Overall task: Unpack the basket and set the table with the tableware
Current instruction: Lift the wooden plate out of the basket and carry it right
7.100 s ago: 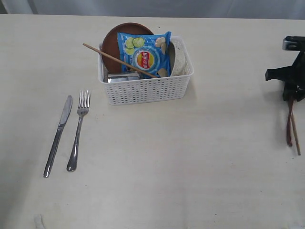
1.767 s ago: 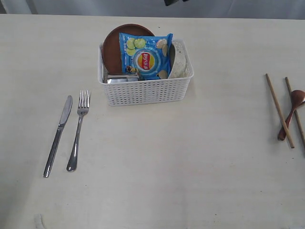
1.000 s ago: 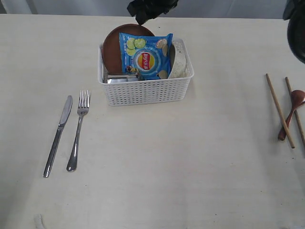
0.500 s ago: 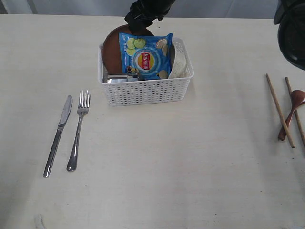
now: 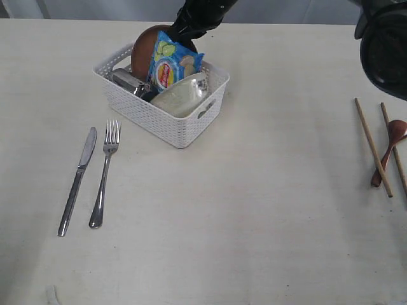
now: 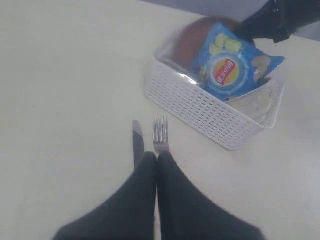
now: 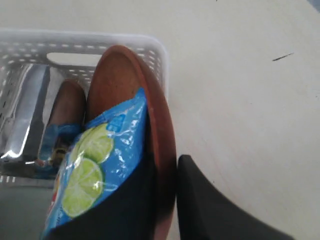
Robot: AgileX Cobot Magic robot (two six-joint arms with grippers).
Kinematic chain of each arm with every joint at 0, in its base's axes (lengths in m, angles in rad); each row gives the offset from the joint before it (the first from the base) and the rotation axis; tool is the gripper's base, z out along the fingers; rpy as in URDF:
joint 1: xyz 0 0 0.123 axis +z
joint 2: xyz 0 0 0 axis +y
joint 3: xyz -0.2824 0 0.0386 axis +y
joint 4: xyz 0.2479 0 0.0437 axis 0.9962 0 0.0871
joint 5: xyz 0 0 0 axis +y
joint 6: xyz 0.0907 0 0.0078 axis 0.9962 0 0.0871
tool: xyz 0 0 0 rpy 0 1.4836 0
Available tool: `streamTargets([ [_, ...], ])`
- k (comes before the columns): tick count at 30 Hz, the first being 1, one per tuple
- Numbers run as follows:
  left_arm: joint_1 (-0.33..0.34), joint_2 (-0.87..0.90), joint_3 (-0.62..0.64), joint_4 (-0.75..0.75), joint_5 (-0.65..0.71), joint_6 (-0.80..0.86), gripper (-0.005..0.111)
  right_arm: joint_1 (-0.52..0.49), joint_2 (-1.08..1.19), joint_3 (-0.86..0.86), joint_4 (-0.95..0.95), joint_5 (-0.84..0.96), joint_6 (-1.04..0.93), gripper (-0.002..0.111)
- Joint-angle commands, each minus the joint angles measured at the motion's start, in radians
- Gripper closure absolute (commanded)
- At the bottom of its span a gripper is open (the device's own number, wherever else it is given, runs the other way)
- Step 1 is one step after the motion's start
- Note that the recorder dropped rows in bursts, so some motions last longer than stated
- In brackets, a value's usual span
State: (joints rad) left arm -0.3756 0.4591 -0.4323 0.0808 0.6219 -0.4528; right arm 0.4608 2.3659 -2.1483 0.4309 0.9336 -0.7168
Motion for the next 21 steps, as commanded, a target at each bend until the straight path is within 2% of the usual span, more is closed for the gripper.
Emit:
streamTargets([
  [1,-0.007,-0.006,0.006,-0.007,-0.012,0.004,0.107,0.000,-0.051,-0.007,0.015,-0.008,-0.013,0.108],
  [8,-0.007,-0.006,0.006,-0.007,-0.012,0.004,0.107,0.000,-0.132,-0.007,-0.091,-0.017,0.001,0.108],
  [13,-0.007,-0.006,0.006,-0.007,-0.012,0.004,0.107,-0.002,-0.204,-0.007,-0.236,-0.117,0.154,0.108],
  [16,-0.007,-0.006,0.006,-0.007,-0.012,0.004,0.107,-0.018,-0.244,-0.007,-0.287,-0.099,0.210,0.108],
  [21,-0.007,-0.006,0.006,-0.007,-0.010,0.004,0.107,-0.098,-0.274,-0.007,-0.299,-0.029,0.355,0.108],
])
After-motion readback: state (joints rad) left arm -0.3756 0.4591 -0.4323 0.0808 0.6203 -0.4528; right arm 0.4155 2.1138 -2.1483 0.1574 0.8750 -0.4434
